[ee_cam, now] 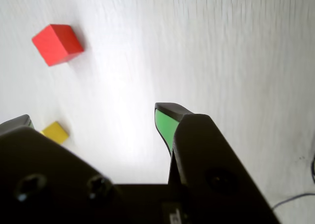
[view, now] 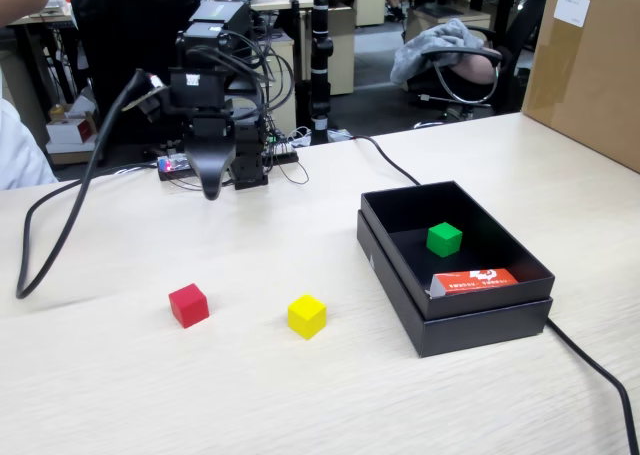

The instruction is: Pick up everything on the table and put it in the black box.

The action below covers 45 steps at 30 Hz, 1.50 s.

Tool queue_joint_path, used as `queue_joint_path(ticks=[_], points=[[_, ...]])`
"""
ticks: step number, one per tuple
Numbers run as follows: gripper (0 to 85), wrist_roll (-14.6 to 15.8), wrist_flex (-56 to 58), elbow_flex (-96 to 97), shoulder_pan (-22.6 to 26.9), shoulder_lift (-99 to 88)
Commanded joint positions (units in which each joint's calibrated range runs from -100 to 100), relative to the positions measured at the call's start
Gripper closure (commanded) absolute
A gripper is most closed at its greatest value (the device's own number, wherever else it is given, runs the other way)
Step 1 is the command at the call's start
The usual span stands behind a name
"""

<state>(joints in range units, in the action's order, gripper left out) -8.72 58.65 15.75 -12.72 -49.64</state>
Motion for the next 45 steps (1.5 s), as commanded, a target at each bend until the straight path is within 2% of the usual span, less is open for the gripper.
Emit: queue_joint_path(ticks=[1,10,20,38,45], points=[[36.3,-1.8,-1.4,-9.2,-0.9,6.7],[36.4,-5.8,-1.4,-29.0,-2.7,35.5],[36.6,-6.4,-1.4,-40.0,-2.5,53.3],[38.0,-7.1,-1.4,-41.4,-1.2,62.2],[46.0,-8.1,-1.4,-42.2,-1.3,63.7]])
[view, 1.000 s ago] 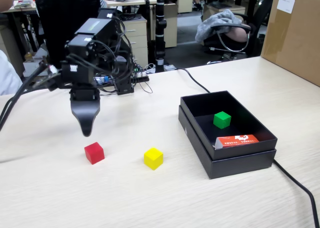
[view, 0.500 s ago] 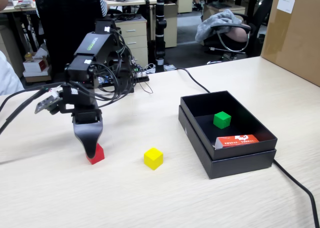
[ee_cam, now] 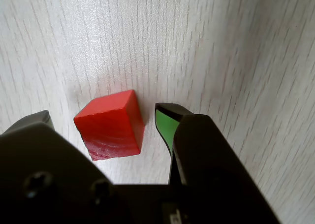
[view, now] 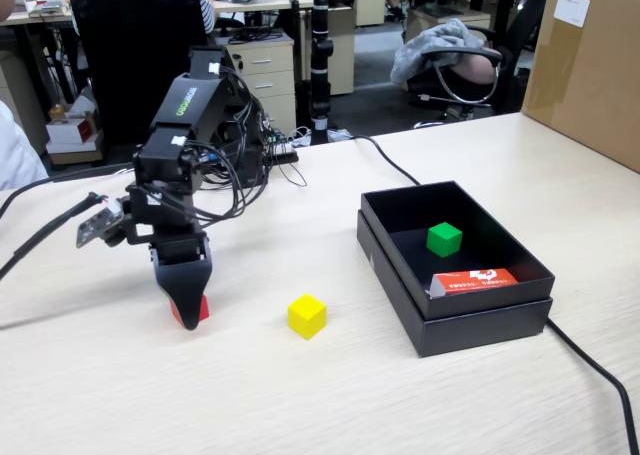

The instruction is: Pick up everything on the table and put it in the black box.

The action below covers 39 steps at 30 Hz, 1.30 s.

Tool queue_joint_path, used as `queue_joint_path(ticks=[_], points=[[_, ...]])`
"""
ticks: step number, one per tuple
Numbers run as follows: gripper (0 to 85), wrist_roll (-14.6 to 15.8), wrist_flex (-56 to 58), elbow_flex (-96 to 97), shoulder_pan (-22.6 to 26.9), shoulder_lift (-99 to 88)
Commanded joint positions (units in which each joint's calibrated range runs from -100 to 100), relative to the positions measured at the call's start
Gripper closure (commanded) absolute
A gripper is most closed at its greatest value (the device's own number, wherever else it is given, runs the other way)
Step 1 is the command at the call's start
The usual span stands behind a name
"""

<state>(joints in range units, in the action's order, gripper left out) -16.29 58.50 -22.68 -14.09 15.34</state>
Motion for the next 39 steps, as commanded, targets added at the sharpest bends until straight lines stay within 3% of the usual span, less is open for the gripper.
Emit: queue_joint_path(ticks=[1,6,10,15,25,39], points=[[49.3,-0.5,-1.3,-3.7,0.1,-1.3],[71.7,-1.3,-1.3,-3.5,0.0,-1.4],[84.6,-1.4,-1.3,-2.7,0.0,-2.5],[84.6,-0.8,-1.3,-0.5,0.0,-9.0],[84.6,4.4,3.6,15.4,1.7,-41.1],[84.6,7.4,3.8,40.3,11.3,-80.7]])
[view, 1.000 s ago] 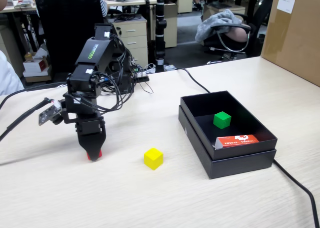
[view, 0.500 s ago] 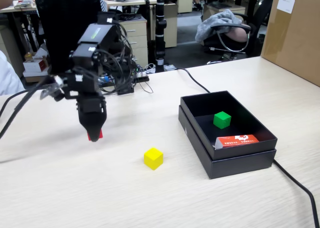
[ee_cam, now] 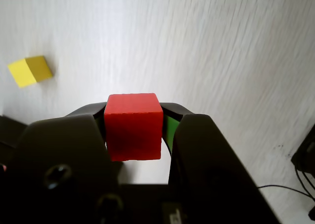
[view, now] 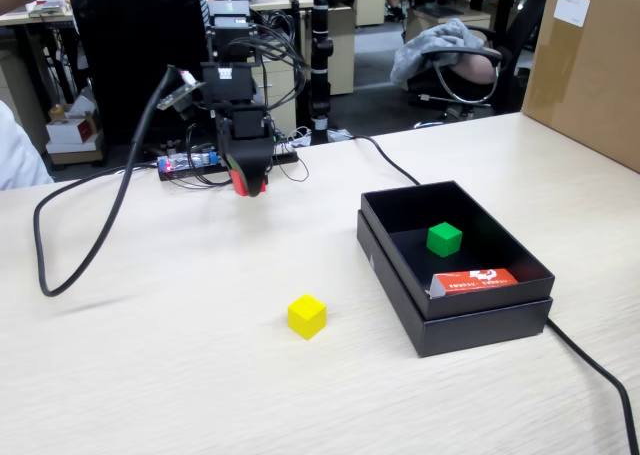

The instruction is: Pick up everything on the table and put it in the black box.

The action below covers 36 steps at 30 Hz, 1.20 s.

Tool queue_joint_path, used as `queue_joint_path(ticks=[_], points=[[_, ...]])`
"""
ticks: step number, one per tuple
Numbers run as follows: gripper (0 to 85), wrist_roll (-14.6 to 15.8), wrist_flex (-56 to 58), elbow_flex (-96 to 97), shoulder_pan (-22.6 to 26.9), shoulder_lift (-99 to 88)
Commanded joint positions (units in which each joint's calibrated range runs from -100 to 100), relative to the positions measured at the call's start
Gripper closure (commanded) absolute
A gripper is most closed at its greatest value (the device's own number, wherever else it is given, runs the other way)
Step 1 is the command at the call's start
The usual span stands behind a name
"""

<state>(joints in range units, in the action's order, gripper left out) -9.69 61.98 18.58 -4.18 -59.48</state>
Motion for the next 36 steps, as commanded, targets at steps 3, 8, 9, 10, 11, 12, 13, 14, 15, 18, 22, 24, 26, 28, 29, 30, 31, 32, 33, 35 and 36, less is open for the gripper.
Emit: queue_joint_path(ticks=[3,8,9,10,11,12,13,14,15,18,22,24,26,28,29,30,31,32,33,35,36], points=[[84.6,1.8,0.4,2.1,3.3,-8.6],[84.6,4.4,0.4,2.2,6.9,-8.6],[84.6,5.1,0.4,1.1,7.8,-7.9],[84.6,5.9,0.4,-0.5,8.7,-6.1],[84.6,6.6,0.4,-2.4,9.6,-4.7],[84.6,7.8,0.4,-6.0,11.0,-1.7],[84.6,8.2,0.4,-7.3,11.5,-0.7],[84.6,9.6,1.0,-15.6,13.7,5.5],[84.6,10.0,1.6,-18.9,14.3,8.0],[84.6,11.3,4.0,-37.3,16.5,24.3],[84.6,12.1,6.0,-51.4,17.8,39.1],[84.6,12.6,6.7,-58.0,18.6,47.5],[84.5,13.1,7.0,-62.9,19.1,55.3],[84.5,13.7,7.0,-65.6,19.8,62.4],[84.5,13.9,7.1,-66.4,20.0,64.5],[84.5,14.3,7.1,-67.4,20.3,67.7],[84.5,14.6,7.2,-68.4,20.4,70.3],[84.5,15.0,7.3,-68.5,20.6,73.7],[84.3,15.0,7.4,-67.8,20.7,76.5],[84.3,15.0,7.5,-67.3,20.8,78.6],[84.3,15.4,7.8,-67.1,20.8,80.7]])
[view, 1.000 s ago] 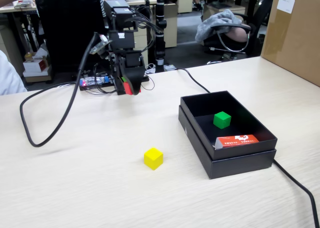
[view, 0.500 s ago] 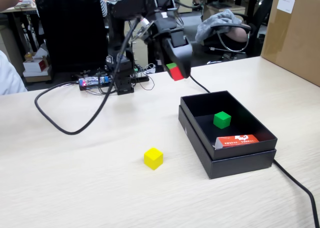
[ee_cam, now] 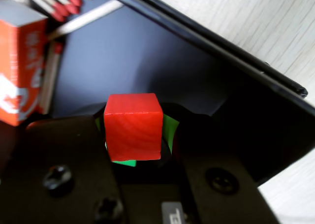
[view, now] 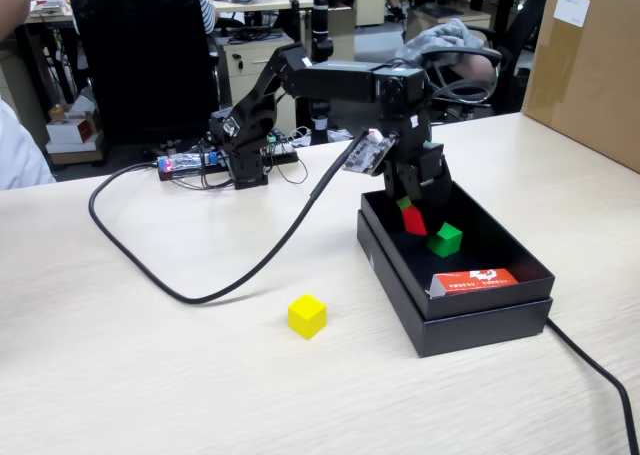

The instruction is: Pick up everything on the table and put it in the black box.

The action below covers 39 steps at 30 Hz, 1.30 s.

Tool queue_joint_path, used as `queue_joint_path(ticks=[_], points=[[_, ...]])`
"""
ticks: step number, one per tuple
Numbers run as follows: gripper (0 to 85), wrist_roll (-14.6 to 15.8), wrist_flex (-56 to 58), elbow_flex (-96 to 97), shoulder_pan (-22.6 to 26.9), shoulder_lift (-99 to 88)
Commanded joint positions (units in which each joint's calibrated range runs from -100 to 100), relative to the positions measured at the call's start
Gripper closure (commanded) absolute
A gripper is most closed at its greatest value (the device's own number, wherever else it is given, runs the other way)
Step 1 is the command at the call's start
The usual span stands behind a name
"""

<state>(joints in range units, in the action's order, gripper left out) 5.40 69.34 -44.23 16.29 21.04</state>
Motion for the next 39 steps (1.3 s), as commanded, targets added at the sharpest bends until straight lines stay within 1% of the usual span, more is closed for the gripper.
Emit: queue_joint_path(ticks=[1,3,4,5,7,10,13,18,23,24,28,33,39], points=[[84.3,0.4,0.7,-4.3,0.3,0.7],[84.2,0.6,1.3,-4.1,0.3,2.1],[81.5,0.7,1.5,-3.7,0.3,2.5],[75.4,0.8,2.2,-2.7,0.4,3.1],[72.3,0.8,3.1,-2.4,0.4,3.9],[71.4,0.9,3.2,-1.2,0.4,4.0],[56.9,1.8,3.3,0.4,0.4,3.2],[44.2,2.9,3.3,2.7,0.2,-1.5],[40.7,2.9,3.3,5.4,-0.6,-11.6],[39.8,2.8,3.2,5.6,-1.2,-16.2],[39.8,2.5,3.1,5.4,-2.9,-25.1],[39.8,0.6,3.0,7.7,-5.4,-35.7],[39.0,-2.3,3.0,18.2,-9.7,-50.8]])
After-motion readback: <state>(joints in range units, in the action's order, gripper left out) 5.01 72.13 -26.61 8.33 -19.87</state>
